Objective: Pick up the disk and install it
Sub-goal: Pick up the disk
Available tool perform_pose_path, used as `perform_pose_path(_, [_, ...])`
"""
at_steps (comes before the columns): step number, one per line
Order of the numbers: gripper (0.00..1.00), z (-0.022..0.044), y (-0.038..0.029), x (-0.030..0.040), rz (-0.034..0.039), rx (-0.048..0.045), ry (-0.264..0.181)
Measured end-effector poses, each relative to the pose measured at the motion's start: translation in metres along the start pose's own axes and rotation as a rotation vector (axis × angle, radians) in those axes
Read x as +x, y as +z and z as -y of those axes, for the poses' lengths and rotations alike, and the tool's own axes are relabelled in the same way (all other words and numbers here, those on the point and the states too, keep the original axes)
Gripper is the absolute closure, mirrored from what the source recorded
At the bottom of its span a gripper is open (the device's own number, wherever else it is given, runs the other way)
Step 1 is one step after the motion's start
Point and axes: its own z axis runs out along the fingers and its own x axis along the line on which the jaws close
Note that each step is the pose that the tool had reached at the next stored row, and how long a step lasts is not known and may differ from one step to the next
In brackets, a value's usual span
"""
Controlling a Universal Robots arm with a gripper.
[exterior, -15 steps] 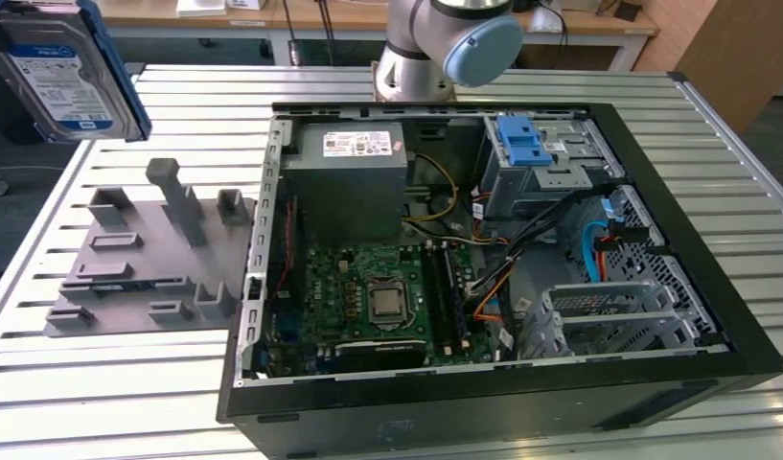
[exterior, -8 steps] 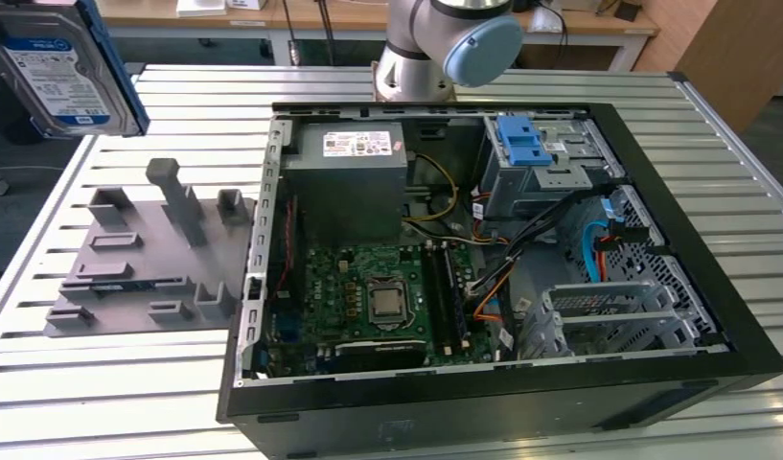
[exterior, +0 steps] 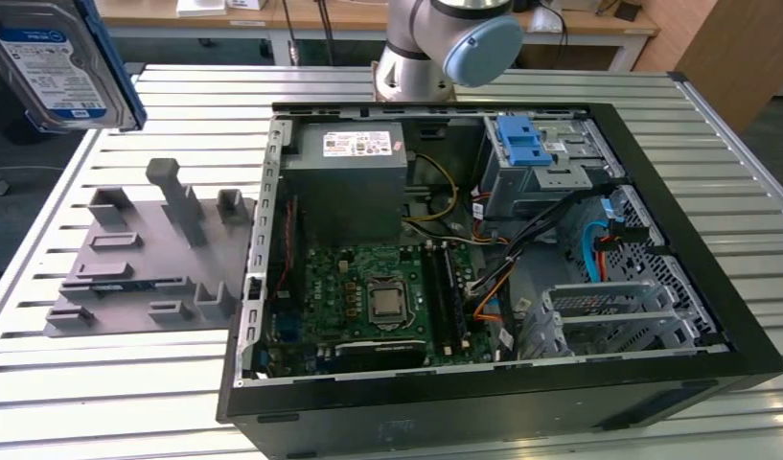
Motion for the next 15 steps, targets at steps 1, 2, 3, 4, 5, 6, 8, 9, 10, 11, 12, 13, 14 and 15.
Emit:
perform_pose_path(1, [0.64,0.0000,-0.0011,0.0000,0.0000,0.0001,0.000])
perform_pose_path(2, [0.64,-0.0001,-0.0023,-0.0001,0.0000,0.0002,0.000])
perform_pose_path(3, [0.64,-0.0001,-0.0034,-0.0001,0.0000,0.0003,0.000])
perform_pose_path(4, [0.64,-0.0001,-0.0046,-0.0001,0.0000,0.0003,0.000])
perform_pose_path(5, [0.64,-0.0001,-0.0057,-0.0001,0.0000,0.0004,0.000])
perform_pose_path(6, [0.64,-0.0001,-0.0069,-0.0001,0.0000,0.0004,0.000])
perform_pose_path(8, [0.64,-0.0002,-0.0092,-0.0002,0.0000,0.0005,0.000])
perform_pose_path(9, [0.64,-0.0002,-0.0103,-0.0002,0.0000,0.0006,0.000])
perform_pose_path(10, [0.64,-0.0002,-0.0114,-0.0002,0.0000,0.0006,0.000])
perform_pose_path(11, [0.64,-0.0002,-0.0124,-0.0003,0.0000,0.0006,0.000])
perform_pose_path(12, [0.64,-0.0002,-0.0135,-0.0003,0.0000,0.0008,0.000])
perform_pose_path(13, [0.64,-0.0003,-0.0146,-0.0003,0.0000,0.0008,0.000])
perform_pose_path(14, [0.64,-0.0003,-0.0156,-0.0003,0.0000,0.0009,0.000])
perform_pose_path(15, [0.64,-0.0003,-0.0167,-0.0004,0.0000,0.0010,0.000])
